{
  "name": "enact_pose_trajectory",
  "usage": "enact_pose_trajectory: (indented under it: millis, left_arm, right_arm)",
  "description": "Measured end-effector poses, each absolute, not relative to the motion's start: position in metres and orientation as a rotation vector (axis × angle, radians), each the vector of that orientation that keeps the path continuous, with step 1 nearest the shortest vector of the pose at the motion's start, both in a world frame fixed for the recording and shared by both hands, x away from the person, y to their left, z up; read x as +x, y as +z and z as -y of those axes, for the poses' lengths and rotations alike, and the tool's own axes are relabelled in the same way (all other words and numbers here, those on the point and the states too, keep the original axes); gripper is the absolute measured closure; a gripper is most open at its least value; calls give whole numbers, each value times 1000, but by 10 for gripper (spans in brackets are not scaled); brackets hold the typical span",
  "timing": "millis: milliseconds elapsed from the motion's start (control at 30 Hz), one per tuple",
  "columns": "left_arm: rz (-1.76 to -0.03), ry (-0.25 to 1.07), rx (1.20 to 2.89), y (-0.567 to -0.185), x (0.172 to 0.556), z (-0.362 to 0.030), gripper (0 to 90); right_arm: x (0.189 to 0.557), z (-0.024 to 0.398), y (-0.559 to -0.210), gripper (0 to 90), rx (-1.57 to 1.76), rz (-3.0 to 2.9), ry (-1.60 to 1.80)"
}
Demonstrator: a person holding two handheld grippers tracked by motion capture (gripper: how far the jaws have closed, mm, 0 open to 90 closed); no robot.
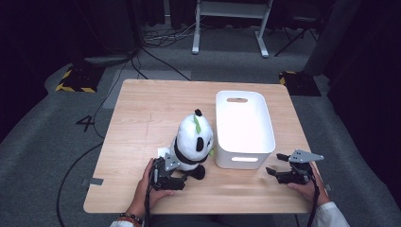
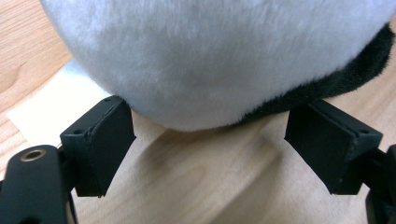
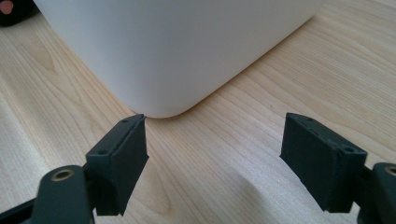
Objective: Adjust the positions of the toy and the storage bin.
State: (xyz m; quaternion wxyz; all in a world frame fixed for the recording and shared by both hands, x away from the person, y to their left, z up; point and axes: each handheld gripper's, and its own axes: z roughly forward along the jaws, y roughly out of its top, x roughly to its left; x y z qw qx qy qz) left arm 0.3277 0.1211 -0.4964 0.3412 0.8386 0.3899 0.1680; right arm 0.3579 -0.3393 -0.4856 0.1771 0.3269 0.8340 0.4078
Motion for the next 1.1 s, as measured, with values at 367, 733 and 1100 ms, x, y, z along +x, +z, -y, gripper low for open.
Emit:
enact_pose_trajectory:
  millis: [367, 733, 1100]
  left_arm:
    - [-1029, 458, 2177, -497, 347, -111, 156]
    - [-1065, 485, 2152, -498, 366, -106, 157]
    - [-1095, 492, 2131, -500, 383, -104, 157]
  right_arm:
    - [361, 345, -489, 229, 946, -2358, 1122]
    - [362, 347, -491, 232, 961, -2360, 1117]
    - [363, 348, -494, 234, 963, -2363, 1105]
